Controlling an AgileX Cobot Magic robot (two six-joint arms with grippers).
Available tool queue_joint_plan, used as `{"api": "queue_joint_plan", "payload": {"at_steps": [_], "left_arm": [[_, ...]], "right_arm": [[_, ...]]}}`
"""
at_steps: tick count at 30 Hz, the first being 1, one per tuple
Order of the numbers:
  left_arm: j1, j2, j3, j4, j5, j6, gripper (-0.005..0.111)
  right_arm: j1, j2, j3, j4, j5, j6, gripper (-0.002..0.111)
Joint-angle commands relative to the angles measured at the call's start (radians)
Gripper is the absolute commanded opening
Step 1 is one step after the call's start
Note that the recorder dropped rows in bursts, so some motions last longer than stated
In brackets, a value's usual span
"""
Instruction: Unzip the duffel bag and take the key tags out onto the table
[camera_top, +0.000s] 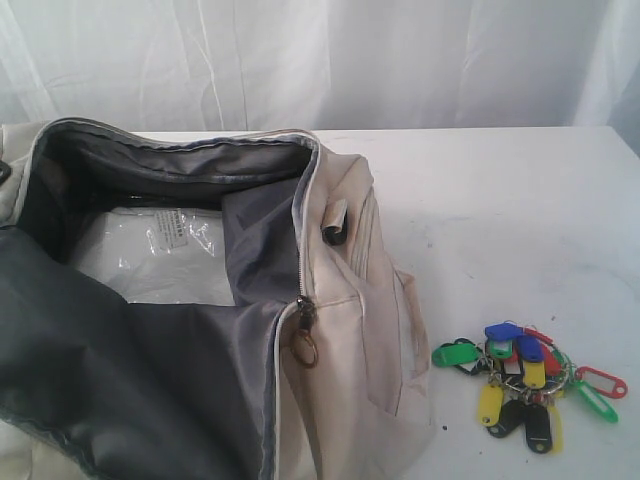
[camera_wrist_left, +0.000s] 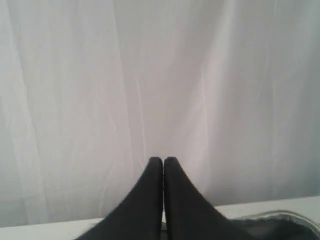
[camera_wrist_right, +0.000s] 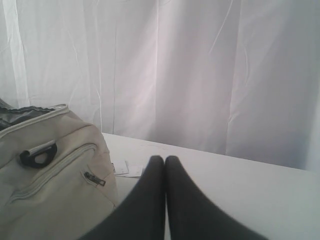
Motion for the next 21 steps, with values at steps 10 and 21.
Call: {"api": "queue_joint_plan", "payload": {"at_steps": [10, 21], "left_arm": [[-0.036, -0.237, 0.263, 0.001, 0.374, -0.156, 0.008], [-0.036, -0.237, 0.294, -0.064, 0.386, -0.026, 0.008]], "right_arm": [[0.003, 0.0, 0.006, -0.005, 0.011, 0.0, 0.0], [0.003, 0.0, 0.006, -0.005, 0.011, 0.0, 0.0]]}}
